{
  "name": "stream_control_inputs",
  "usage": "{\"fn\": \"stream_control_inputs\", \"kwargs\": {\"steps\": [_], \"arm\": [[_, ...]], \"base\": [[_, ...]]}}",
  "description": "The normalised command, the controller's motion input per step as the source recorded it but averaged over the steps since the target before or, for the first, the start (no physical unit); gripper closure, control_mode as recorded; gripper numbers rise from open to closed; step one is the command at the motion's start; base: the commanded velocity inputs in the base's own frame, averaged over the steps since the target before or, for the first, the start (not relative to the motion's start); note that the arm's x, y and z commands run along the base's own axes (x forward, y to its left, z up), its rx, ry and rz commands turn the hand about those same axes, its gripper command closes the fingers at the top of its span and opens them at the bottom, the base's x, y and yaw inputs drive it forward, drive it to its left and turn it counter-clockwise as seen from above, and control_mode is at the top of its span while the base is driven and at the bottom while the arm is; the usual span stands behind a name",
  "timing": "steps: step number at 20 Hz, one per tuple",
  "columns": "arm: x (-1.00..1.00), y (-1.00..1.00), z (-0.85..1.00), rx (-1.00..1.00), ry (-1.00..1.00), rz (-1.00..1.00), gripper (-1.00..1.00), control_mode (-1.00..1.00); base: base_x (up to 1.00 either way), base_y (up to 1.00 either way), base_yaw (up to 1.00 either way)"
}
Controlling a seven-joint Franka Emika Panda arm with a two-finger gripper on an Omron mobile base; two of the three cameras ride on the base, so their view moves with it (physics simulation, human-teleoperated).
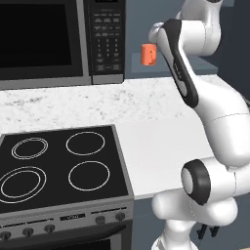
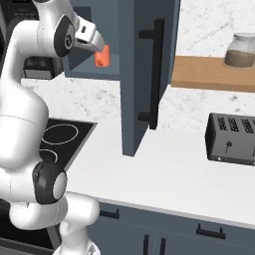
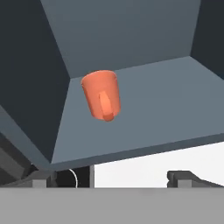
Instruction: Gather all objects into one cabinet and sort the glasses and bowls to opposite sides.
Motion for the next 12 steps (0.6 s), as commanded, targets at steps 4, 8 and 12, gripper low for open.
{"fn": "stream_control_inputs", "kwargs": {"steps": [4,8,12], "arm": [[0.0,-0.08,-0.04,0.0,-0.32,0.19,-1.0,-1.0],[-0.03,-0.08,-0.04,0.0,-0.28,0.17,-1.0,-1.0],[-0.16,-0.07,-0.02,0.0,-0.1,0.07,-1.0,-1.0]], "base": [[0.0,0.0,0.0],[0.0,0.0,0.0],[0.0,0.0,0.0]]}}
